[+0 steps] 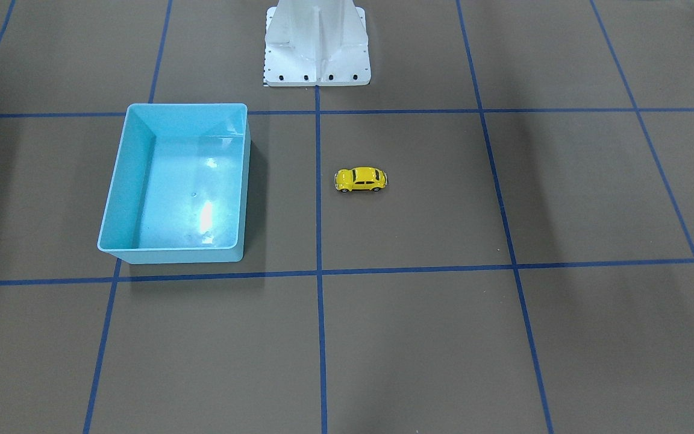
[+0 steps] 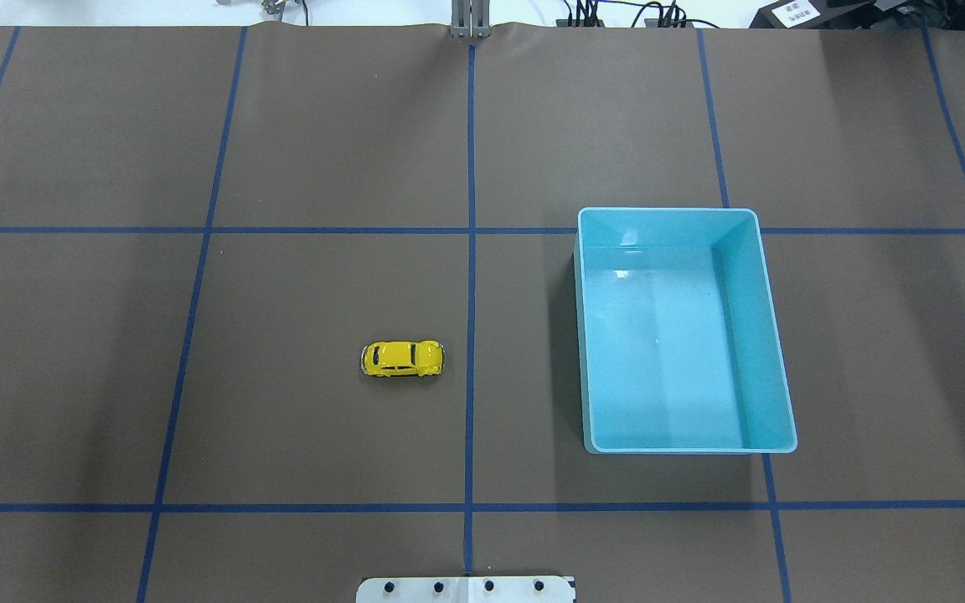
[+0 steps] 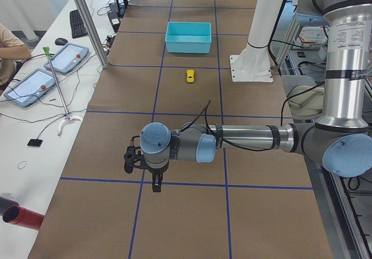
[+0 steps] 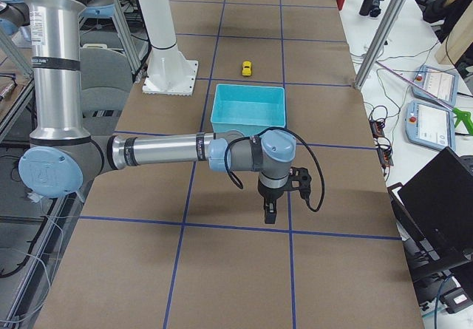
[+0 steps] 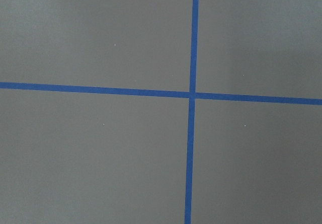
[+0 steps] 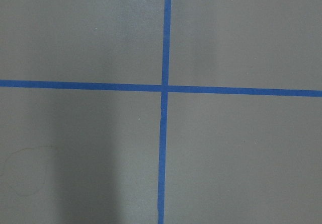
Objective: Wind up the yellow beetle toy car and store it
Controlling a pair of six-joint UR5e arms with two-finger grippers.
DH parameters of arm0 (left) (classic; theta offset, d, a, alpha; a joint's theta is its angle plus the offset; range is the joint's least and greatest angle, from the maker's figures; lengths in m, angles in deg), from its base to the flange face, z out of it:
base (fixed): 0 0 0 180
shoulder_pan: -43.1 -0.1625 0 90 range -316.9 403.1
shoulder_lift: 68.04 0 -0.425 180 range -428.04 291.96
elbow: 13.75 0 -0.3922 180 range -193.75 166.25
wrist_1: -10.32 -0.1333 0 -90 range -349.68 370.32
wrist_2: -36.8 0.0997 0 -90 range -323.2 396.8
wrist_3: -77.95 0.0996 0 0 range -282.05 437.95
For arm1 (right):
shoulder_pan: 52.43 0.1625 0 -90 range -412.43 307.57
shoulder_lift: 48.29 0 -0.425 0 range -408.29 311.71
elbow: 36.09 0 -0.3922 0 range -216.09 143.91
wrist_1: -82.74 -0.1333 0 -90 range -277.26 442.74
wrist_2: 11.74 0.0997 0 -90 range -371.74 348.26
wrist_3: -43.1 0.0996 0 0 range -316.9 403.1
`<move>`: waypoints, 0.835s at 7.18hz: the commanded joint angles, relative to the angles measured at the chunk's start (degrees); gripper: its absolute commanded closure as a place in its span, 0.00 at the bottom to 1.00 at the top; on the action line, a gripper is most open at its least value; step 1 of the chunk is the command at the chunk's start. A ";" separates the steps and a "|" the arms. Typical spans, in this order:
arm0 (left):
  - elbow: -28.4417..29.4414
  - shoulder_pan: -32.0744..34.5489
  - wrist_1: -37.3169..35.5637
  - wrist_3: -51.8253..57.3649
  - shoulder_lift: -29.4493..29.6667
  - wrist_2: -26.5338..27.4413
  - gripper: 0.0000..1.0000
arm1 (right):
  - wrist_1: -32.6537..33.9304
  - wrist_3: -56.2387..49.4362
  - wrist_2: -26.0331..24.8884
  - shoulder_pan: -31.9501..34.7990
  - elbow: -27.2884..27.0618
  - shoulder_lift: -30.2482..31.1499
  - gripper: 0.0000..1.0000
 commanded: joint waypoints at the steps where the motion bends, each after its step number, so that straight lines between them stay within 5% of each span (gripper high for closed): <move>1: -2.94 -3.26 -0.17 0.00 0.81 0.19 0.00 | 0.03 0.18 0.29 0.00 0.18 0.07 0.00; 3: -8.21 -8.79 -0.17 -0.09 2.38 0.54 0.00 | 0.03 0.18 0.29 0.00 0.10 -0.02 0.00; 6: -8.41 -20.81 -0.17 -0.09 9.93 0.72 0.00 | 0.03 0.09 0.29 0.00 0.01 -0.02 0.00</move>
